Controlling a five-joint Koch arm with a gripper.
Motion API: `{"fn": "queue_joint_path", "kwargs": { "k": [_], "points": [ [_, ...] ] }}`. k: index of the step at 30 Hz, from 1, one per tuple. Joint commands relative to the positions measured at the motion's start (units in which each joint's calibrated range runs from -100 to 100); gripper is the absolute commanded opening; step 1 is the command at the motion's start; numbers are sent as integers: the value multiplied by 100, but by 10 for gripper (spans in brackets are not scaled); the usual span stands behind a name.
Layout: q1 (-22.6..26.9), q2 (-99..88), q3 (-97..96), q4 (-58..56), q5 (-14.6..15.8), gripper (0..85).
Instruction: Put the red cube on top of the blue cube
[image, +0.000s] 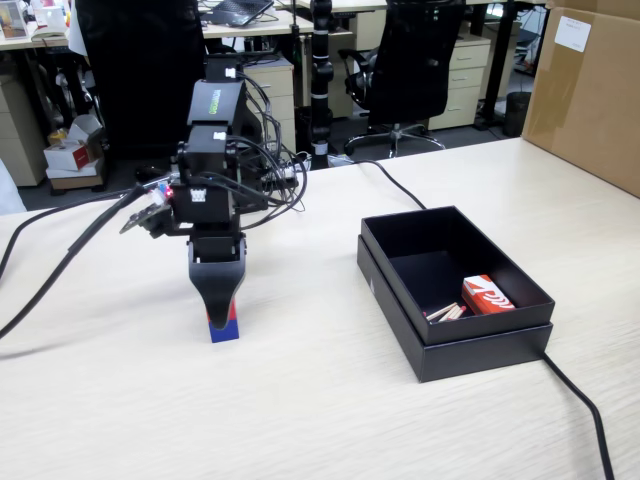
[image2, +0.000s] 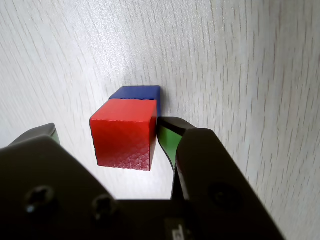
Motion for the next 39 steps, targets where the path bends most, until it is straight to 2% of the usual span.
{"fn": "queue_joint_path", "kwargs": {
  "k": [1,5,20,24,30,39],
  "points": [
    [0,-139,266,190,-44,439],
    [5,-311,220,190,-83,489],
    [366,-2847,-722,190,-24,495],
    [508,-3799,-1266,207,122,495],
    [596,-5371,-3152,1546,147,491],
    [698,-7219,-5319,2453,254,492]
  ]
}}
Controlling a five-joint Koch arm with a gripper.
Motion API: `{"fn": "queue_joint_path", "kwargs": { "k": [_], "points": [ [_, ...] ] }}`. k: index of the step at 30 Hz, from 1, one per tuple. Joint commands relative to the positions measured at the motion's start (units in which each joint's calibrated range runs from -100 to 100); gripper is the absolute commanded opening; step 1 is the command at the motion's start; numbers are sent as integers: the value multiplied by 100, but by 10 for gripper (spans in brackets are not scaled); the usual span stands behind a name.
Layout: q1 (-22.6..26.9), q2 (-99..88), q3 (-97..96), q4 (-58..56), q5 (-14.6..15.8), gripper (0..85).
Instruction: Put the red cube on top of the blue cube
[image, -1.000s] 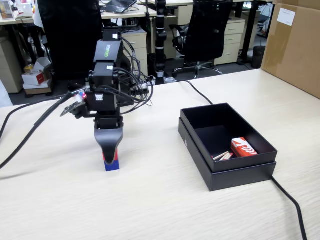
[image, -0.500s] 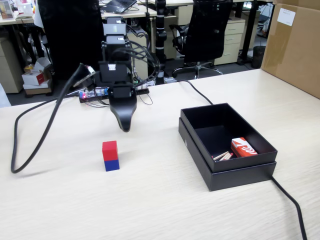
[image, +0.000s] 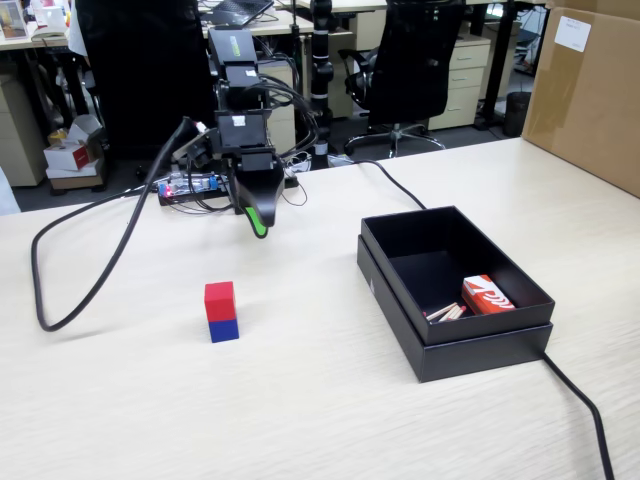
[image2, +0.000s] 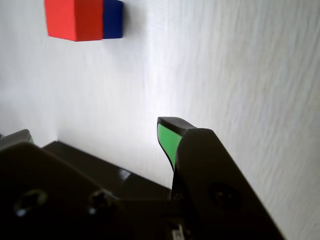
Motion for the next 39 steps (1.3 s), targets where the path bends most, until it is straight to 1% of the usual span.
{"fn": "queue_joint_path", "kwargs": {
  "k": [1,5,10,13,18,24,30,39],
  "points": [
    [39,-760,-333,730,39,492],
    [68,-1322,-986,842,54,493],
    [127,-2229,-1992,1041,142,499],
    [127,-2826,-2799,1628,137,492],
    [122,-3388,-3570,1905,132,492],
    [98,-3468,-4295,2553,122,492],
    [166,-3491,-4757,2950,137,491],
    [249,-3491,-5537,3235,166,485]
  ]
}}
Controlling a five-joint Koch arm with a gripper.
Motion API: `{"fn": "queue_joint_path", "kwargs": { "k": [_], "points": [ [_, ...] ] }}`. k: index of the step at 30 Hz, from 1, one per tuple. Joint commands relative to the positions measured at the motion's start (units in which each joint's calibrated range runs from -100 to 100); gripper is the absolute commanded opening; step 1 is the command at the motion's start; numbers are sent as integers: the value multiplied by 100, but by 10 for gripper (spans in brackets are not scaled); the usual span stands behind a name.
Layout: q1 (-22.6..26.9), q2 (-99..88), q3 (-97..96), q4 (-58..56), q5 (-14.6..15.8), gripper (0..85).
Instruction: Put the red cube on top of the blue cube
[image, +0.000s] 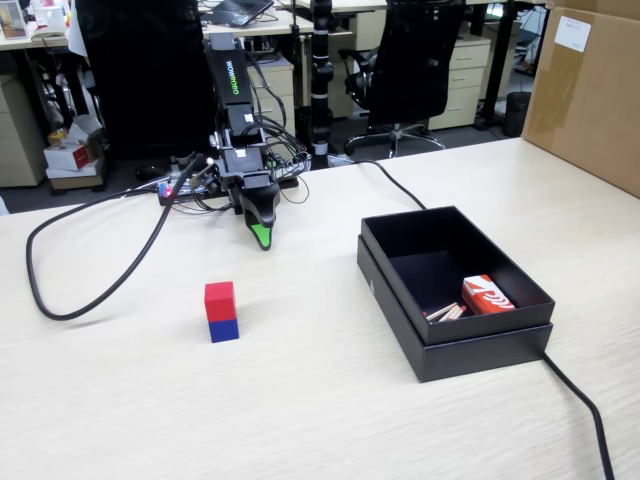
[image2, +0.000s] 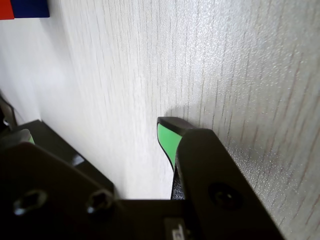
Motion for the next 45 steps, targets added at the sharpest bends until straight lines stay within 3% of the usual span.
{"fn": "queue_joint_path", "kwargs": {
  "k": [1,45],
  "points": [
    [0,17,-215,-79,15,485],
    [20,6,-360,-79,10,485]
  ]
}}
